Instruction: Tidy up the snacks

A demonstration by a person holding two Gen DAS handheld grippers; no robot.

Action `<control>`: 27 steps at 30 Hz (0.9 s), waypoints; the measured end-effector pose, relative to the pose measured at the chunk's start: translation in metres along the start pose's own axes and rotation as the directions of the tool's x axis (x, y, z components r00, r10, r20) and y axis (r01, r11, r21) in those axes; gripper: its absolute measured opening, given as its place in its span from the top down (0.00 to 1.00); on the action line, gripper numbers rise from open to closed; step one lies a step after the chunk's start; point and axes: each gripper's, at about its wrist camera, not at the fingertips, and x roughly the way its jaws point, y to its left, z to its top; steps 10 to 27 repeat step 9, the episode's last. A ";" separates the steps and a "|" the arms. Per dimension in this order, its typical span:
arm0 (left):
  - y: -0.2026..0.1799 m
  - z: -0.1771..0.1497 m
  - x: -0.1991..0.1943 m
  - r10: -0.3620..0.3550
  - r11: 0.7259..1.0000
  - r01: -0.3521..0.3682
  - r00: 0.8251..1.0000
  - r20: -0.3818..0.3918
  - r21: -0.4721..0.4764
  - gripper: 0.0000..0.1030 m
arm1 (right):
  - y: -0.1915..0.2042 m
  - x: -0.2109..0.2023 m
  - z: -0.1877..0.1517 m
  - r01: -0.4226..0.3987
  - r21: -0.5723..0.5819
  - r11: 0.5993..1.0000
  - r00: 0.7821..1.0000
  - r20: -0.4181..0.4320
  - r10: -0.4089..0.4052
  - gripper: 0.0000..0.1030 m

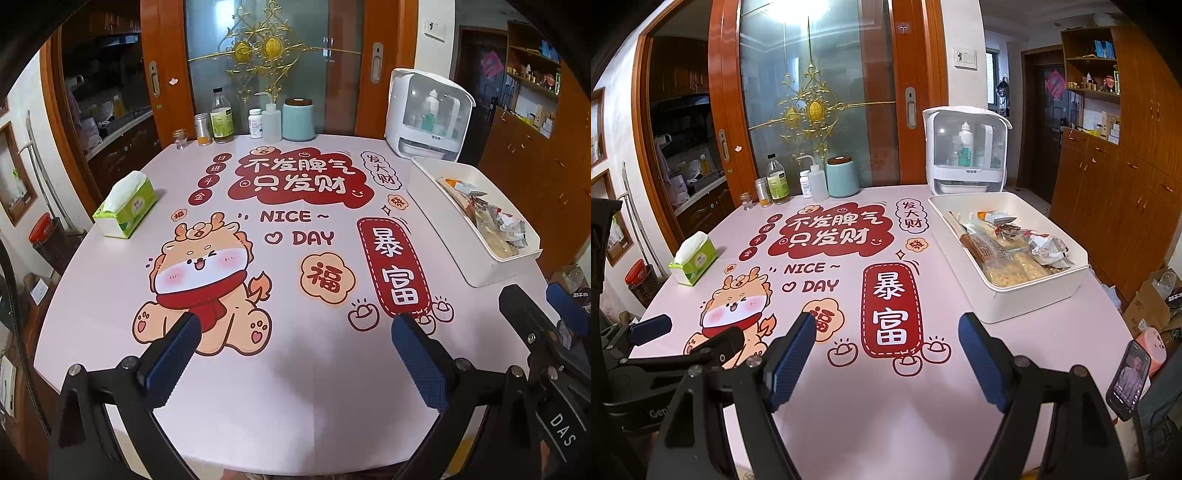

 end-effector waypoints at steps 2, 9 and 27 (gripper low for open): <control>0.000 0.000 0.000 0.002 1.000 -0.002 1.000 0.000 0.000 0.01 | 0.000 0.000 0.000 0.001 -0.001 1.000 1.000 0.000 -0.001 0.22; -0.001 -0.003 0.001 0.000 1.000 0.000 1.000 -0.004 0.001 0.01 | -0.002 0.000 -0.001 -0.001 0.000 1.000 1.000 -0.004 0.001 0.22; -0.001 -0.003 0.001 0.000 1.000 0.000 1.000 -0.004 0.001 0.01 | -0.002 0.000 -0.001 -0.001 0.000 1.000 1.000 -0.004 0.001 0.22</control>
